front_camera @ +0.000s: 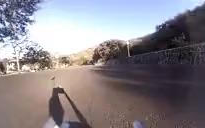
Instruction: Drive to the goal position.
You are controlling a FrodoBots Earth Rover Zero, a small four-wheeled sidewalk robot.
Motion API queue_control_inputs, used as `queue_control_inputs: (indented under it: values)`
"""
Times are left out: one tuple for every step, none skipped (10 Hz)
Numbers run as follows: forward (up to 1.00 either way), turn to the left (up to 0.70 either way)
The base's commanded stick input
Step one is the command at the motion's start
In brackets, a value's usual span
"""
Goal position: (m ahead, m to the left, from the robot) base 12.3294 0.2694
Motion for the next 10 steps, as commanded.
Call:
queue_control_inputs:
  values:
    - [0.50, 0.00]
    - [0.50, 0.00]
    - [0.50, 0.00]
    - [0.50, 0.00]
    - [0.50, 0.00]
    - [0.50, 0.00]
    - [0.50, 0.00]
    - [0.50, 0.00]
    - [0.50, 0.00]
    - [0.50, 0.00]
